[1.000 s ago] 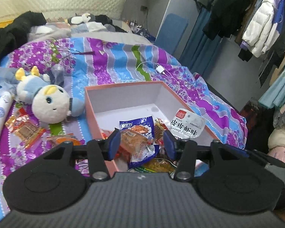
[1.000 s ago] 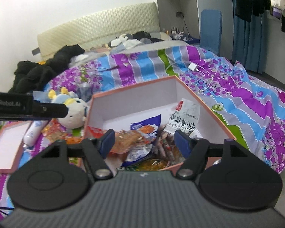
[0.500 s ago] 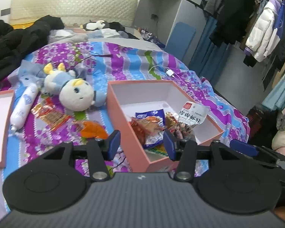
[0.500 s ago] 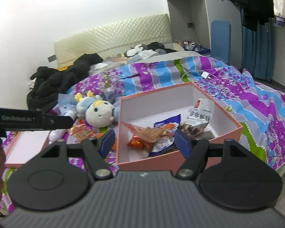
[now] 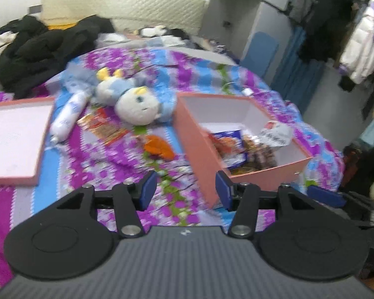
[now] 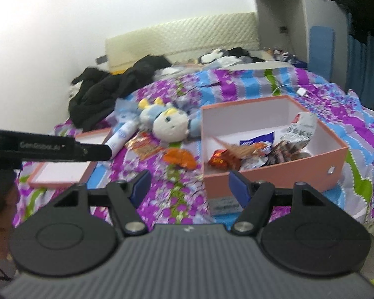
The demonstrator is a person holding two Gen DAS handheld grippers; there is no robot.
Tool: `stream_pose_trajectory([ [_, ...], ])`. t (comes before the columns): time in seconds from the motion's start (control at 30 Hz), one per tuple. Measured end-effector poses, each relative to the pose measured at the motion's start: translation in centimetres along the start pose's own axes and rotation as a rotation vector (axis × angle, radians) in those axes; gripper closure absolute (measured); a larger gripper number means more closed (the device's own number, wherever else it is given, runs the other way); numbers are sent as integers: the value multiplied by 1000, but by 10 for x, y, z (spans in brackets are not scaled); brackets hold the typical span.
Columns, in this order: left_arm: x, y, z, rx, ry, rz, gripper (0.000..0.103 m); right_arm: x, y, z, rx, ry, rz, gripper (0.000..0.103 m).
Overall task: Organize snacks
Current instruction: 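Withdraw both open tools from the deep pink box, then move the left tool to the red strip packet while the right reaches the orange bag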
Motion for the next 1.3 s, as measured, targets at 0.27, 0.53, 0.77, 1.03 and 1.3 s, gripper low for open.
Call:
stream_pose_trajectory([
  [0.27, -32, 5, 18, -27, -25, -58, 44, -4, 0, 21, -21, -9, -4, 32],
  [0.53, -54, -8, 54, -45, -39, -78, 43, -12, -9, 59, -30, -23, -28, 32],
  [0.77, -77, -20, 87, -65, -64, -98, 39, -20, -16, 98, -47, -32, -54, 32],
  [1.03, -112, -35, 132, -93, -93, -138, 39, -38, -27, 144, -60, -57, -95, 32],
  [1.3, -146, -47, 188, -123, -111, -166, 38, -47, -33, 204, -105, -61, -132, 32],
])
Point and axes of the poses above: each gripper's, at about its wrist camera, not at the fingertips, and z roughly the way its jaws point, x to its right, y to its underside, the point moved 3 cm from there along z, roughly the way its jaws point, and after that the axes turned 1 degree about z, right-handed, at the moved point
